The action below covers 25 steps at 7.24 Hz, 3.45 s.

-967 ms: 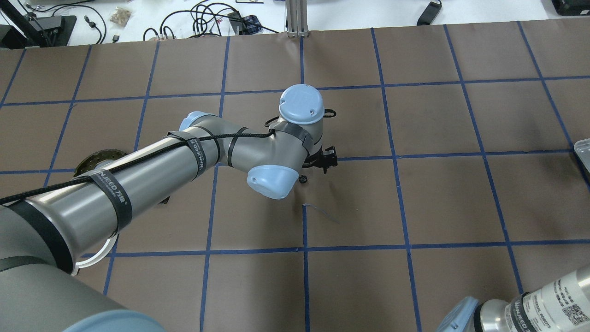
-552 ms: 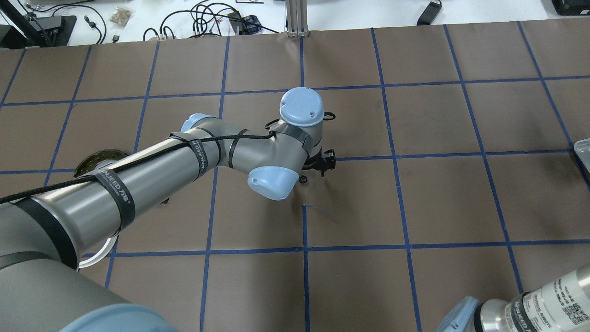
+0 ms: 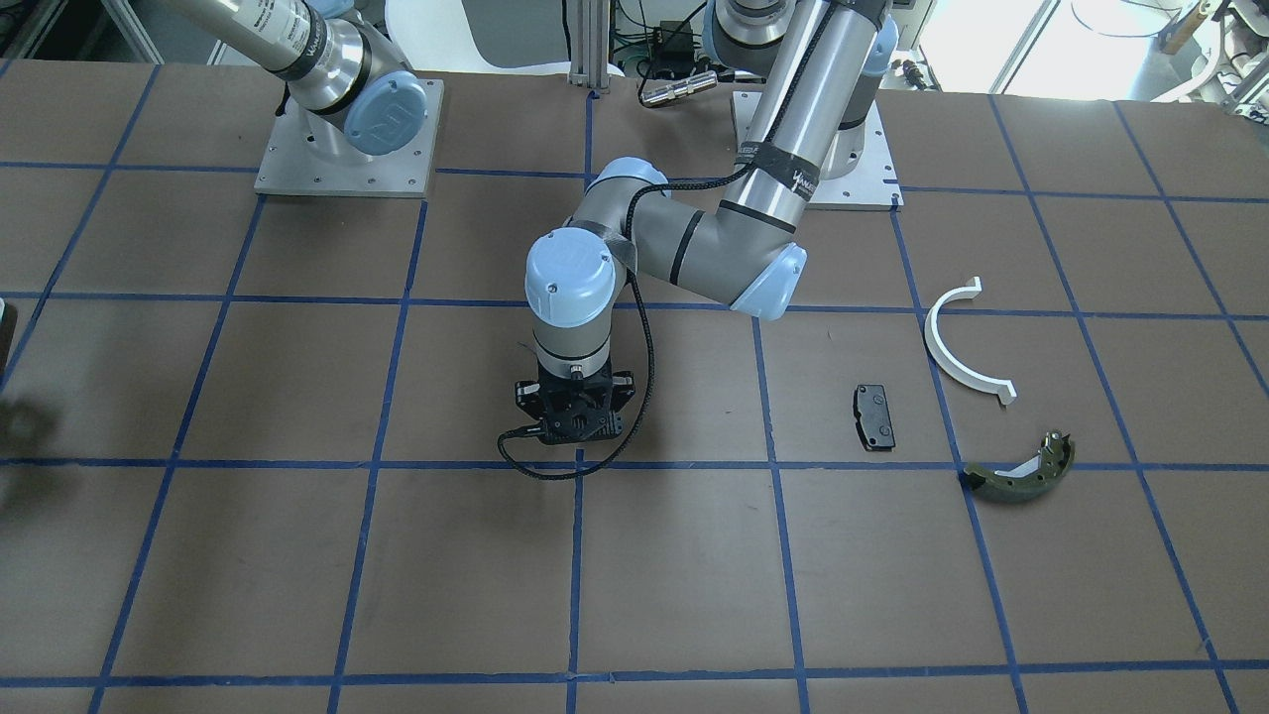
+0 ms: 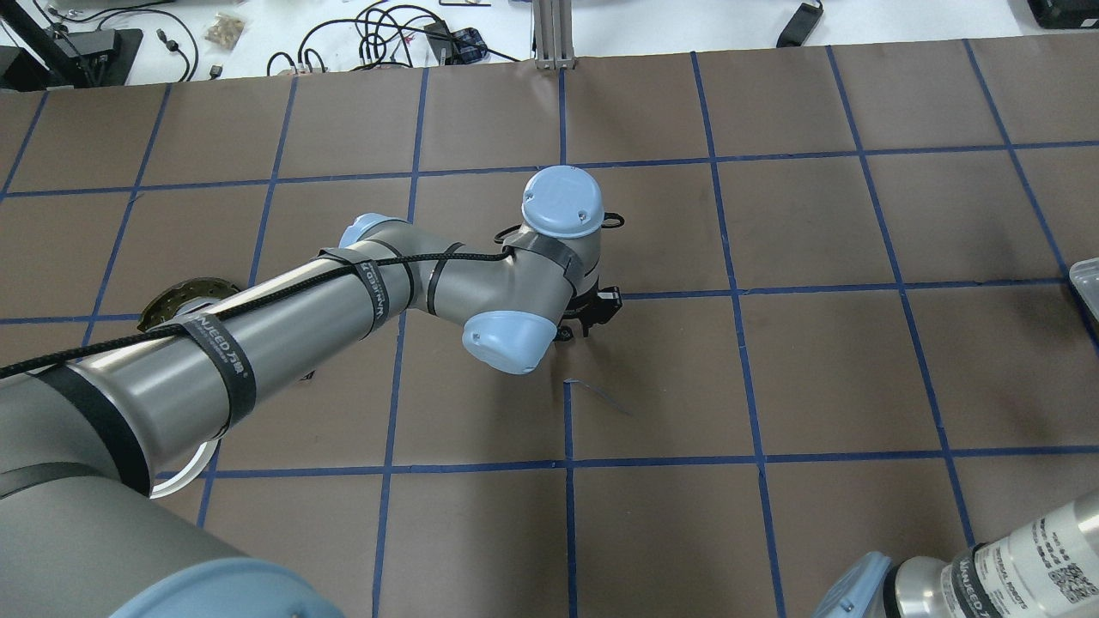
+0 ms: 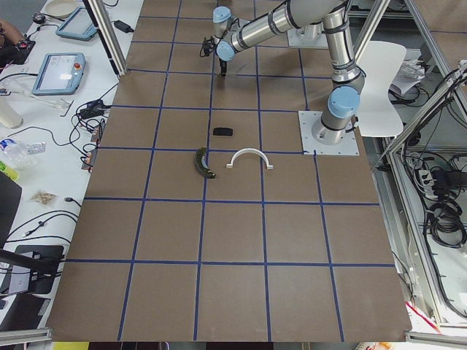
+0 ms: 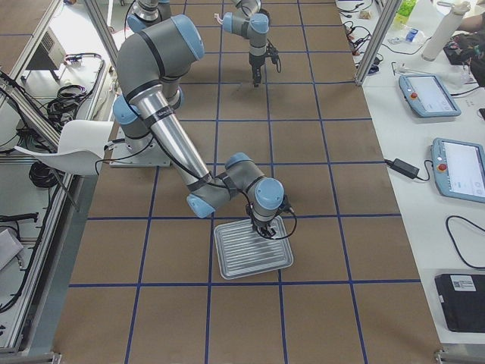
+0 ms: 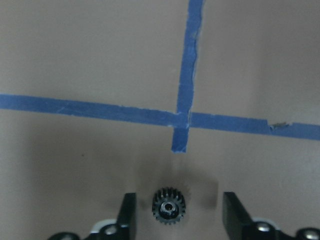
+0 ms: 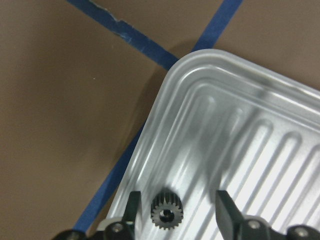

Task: Place bearing gear from tray to pile

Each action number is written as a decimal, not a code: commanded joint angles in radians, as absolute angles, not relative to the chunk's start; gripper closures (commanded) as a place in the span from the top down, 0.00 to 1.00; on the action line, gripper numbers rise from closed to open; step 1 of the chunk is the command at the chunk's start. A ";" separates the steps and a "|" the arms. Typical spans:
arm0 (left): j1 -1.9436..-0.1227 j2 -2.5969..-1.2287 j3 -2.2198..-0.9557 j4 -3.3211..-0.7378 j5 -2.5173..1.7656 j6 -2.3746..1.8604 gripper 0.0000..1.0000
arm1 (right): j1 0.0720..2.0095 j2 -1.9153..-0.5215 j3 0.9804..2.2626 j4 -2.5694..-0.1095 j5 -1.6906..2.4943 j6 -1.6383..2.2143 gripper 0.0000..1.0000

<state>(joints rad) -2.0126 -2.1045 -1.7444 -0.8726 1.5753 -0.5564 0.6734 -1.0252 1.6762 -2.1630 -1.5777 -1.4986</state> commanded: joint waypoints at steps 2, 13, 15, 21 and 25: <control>-2.013 -2.099 -1.744 -0.876 1.575 -0.555 0.07 | 0.672 -1.022 1.675 -2.161 -1.609 -1.482 0.47; -1.548 -1.797 -1.920 -1.155 1.723 0.131 0.00 | 0.777 -1.121 1.686 -2.135 -1.657 -1.006 0.13; -1.392 -1.773 -2.026 -0.999 1.721 0.354 0.00 | 0.949 -1.178 1.727 -2.030 -1.638 -0.732 0.13; -1.174 -1.775 -2.102 -0.925 1.654 0.426 0.00 | 1.672 -1.258 1.793 -2.044 -1.505 0.264 0.13; -1.164 -1.784 -2.103 -0.937 1.644 0.416 1.00 | 2.008 -1.158 1.787 -2.232 -1.497 0.555 0.21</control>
<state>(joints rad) -1.1659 -1.7824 -2.1027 -0.9304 1.6461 0.4172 1.9470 -1.2007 1.7875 -2.1708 -1.4983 0.5261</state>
